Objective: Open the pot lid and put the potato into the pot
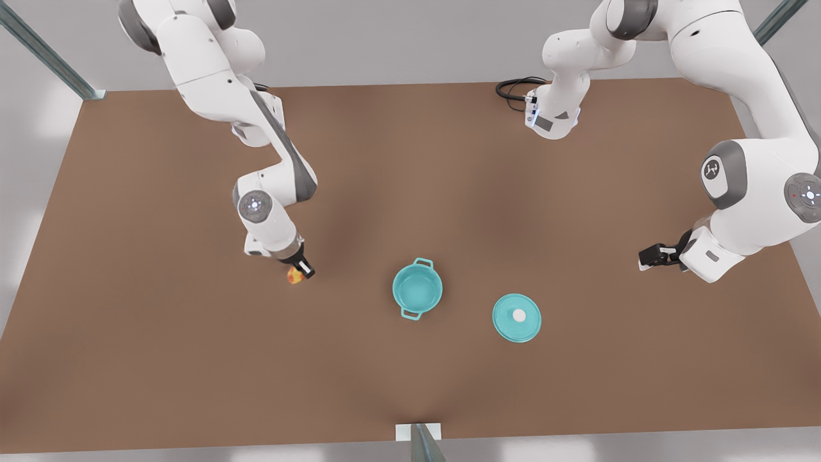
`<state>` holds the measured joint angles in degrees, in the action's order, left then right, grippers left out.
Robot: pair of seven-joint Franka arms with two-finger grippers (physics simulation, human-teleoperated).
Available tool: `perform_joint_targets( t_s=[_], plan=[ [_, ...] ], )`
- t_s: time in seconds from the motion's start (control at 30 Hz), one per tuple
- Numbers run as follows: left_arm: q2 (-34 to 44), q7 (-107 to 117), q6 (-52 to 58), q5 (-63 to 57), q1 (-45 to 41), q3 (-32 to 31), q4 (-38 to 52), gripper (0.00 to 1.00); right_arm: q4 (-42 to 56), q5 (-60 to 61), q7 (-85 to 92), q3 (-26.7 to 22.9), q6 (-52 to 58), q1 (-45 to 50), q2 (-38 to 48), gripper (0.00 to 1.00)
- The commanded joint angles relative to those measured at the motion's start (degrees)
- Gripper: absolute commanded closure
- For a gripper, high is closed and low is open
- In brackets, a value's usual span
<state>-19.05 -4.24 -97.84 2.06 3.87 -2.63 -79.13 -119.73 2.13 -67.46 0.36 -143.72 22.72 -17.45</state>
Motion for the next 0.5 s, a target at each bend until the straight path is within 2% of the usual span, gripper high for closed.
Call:
perform_joint_targets(
  t_s=[0.0,0.23,0.47],
  plan=[
    [0.07,-0.68,0.02,-0.04,0.0,-0.01,0.03,0.0,0.82,-0.11,-1.01,0.25,4.15,1.62,0.05,0.49],
    [0.07,-0.68,0.11,-0.04,0.0,-0.1,0.03,0.0,8.29,3.5,-2.41,1.48,6.7,7.68,-1.88,0.49],
    [0.07,-0.59,0.02,-0.04,0.0,-0.1,0.03,0.0,20.77,5.52,-4.78,1.04,7.76,12.43,-10.06,0.49]
  ],
)
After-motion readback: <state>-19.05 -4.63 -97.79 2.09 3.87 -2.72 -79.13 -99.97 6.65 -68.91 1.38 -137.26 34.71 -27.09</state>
